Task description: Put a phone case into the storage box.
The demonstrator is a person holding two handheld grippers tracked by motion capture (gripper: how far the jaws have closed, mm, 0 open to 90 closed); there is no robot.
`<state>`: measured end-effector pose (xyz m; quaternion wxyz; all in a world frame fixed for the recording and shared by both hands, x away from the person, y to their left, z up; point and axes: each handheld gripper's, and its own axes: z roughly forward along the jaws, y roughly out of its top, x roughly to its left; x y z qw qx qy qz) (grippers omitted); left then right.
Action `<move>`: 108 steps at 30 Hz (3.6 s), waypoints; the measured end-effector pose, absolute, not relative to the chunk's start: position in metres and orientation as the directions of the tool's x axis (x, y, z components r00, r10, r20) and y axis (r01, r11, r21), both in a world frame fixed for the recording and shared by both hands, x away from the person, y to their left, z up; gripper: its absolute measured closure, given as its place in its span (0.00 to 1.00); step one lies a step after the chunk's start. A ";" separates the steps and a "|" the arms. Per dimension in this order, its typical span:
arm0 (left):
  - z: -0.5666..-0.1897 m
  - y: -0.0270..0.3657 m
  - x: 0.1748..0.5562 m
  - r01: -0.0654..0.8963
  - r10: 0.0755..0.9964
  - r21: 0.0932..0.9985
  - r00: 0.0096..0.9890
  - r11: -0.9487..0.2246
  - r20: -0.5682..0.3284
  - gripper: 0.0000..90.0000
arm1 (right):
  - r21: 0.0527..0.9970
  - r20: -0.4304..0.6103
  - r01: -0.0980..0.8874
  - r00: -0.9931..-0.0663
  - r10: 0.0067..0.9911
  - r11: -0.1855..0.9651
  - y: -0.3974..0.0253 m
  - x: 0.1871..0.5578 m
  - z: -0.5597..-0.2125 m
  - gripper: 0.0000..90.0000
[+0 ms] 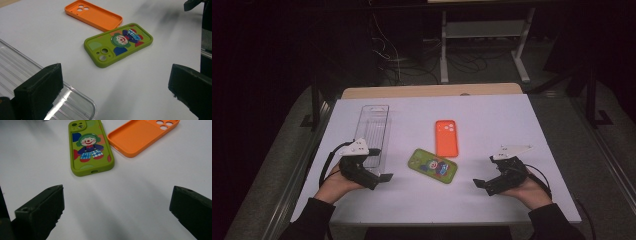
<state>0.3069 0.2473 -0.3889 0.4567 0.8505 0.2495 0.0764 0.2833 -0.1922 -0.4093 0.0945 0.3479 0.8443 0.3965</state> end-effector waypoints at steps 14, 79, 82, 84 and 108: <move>-0.388 0.247 0.306 0.358 0.493 0.805 0.865 -0.472 -0.095 0.00 | 0.697 0.123 0.561 -0.708 0.695 0.448 -0.180 0.305 -0.408 0.00; -0.387 0.249 0.306 0.364 0.495 0.816 0.862 -0.450 -0.111 0.00 | 0.636 0.117 0.666 -0.582 0.804 0.390 -0.128 0.462 -0.406 0.80; -0.387 0.249 0.306 0.363 0.493 0.816 0.863 -0.449 -0.112 0.00 | 0.637 0.113 0.668 -0.575 0.811 0.384 -0.128 0.467 -0.409 0.86; -0.387 0.249 0.306 0.365 0.495 0.817 0.861 -0.446 -0.115 0.00 | 0.636 0.100 0.668 -0.569 0.816 0.388 -0.127 0.474 -0.412 0.92; -0.387 0.250 0.306 0.365 0.494 0.815 0.862 -0.451 -0.113 0.00 | 0.572 0.112 0.736 -0.507 0.855 0.362 -0.117 0.503 -0.434 0.98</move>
